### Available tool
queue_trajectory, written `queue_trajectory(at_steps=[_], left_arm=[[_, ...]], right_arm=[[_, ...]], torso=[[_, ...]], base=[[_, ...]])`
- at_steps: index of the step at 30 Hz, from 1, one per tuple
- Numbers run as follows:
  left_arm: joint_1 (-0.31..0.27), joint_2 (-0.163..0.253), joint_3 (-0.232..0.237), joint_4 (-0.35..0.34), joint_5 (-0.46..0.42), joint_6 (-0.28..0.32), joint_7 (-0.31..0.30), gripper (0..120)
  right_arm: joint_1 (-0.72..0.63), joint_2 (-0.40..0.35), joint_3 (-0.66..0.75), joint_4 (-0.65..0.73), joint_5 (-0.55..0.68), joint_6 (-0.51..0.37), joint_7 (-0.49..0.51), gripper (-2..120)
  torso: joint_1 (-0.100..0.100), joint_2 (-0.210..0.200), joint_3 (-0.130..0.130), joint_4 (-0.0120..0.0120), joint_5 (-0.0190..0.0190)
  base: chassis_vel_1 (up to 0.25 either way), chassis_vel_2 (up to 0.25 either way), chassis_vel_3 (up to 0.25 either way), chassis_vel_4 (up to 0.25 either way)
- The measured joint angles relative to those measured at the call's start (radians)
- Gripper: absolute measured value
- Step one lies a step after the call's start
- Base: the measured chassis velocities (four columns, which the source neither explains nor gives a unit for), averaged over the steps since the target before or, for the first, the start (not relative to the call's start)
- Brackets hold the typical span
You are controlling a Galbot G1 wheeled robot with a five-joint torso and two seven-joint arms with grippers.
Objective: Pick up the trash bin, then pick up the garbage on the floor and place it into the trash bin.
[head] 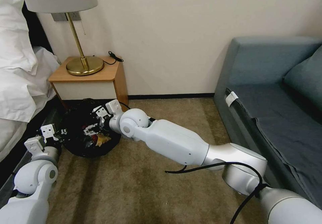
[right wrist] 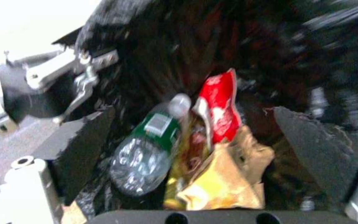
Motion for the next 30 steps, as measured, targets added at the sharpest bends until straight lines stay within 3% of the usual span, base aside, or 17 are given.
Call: queue_trajectory(at_steps=[4,7,11,18,30], left_arm=[[-0.017,-0.006,0.000,0.017,-0.050,0.015,-0.023,1],[-0.054,-0.025,-0.002,0.058,-0.165,0.048,-0.079,1],[-0.082,-0.043,-0.015,0.103,-0.235,0.062,-0.111,1],[-0.088,-0.072,-0.037,0.144,-0.367,0.117,-0.175,1],[-0.090,-0.099,-0.052,0.228,-0.412,0.125,-0.217,1]], right_arm=[[0.000,-0.021,0.026,0.018,0.000,0.004,0.018,100],[0.003,-0.063,0.073,0.048,0.001,0.008,0.039,100],[-0.005,-0.095,0.100,0.075,0.004,0.010,0.052,100],[-0.043,-0.125,0.124,0.102,-0.007,0.011,0.059,100],[-0.074,-0.139,0.147,0.111,-0.030,0.015,0.057,100]], torso=[[0.000,0.000,0.000,0.0000,0.0000],[0.000,0.000,0.000,-0.0003,0.0001],[0.000,0.000,0.000,-0.0004,0.0002],[0.000,0.000,0.000,-0.0002,0.0001],[0.000,0.000,0.000,-0.0001,-0.0001]], base=[[0.000,0.000,0.000,0.000],[0.000,0.000,0.000,0.000],[0.000,0.000,0.000,0.000],[0.000,0.000,0.000,0.000],[0.000,0.000,0.000,0.000]])
